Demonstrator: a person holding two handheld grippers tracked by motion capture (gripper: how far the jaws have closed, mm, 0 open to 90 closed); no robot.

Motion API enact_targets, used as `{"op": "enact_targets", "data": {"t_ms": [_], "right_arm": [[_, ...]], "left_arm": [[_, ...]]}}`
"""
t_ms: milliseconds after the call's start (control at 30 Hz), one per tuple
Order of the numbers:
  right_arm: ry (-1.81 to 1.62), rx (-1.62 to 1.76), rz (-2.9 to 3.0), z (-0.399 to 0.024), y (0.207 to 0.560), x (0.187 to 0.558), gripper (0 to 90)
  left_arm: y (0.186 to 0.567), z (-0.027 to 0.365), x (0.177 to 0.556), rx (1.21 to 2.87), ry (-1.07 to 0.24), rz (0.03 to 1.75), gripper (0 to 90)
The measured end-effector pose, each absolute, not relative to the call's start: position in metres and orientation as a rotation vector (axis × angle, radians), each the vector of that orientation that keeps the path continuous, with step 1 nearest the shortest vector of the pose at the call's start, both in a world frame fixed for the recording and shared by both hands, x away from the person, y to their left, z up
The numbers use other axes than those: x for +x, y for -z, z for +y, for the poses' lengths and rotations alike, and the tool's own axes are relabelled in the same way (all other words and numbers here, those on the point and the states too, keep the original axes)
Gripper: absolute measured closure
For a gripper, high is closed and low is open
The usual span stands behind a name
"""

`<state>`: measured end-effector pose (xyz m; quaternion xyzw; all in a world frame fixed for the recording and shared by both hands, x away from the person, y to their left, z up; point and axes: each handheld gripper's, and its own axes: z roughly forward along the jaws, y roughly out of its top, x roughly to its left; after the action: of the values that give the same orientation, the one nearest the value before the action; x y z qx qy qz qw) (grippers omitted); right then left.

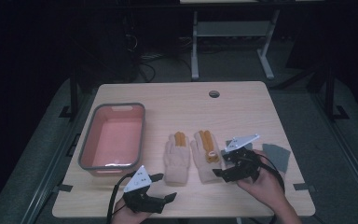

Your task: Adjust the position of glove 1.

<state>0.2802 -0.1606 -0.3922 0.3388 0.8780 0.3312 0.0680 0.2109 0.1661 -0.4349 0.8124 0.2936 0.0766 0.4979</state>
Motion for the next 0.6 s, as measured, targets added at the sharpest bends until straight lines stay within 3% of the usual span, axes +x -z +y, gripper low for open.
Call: {"op": "enact_targets", "data": {"t_ms": [600], "right_arm": [[-0.961,0.951,2.711,-0.132,0.377,0.308,32.2]], "left_arm": [[0.434,0.169,0.212,1.953,-0.195,0.723,20.5]]}}
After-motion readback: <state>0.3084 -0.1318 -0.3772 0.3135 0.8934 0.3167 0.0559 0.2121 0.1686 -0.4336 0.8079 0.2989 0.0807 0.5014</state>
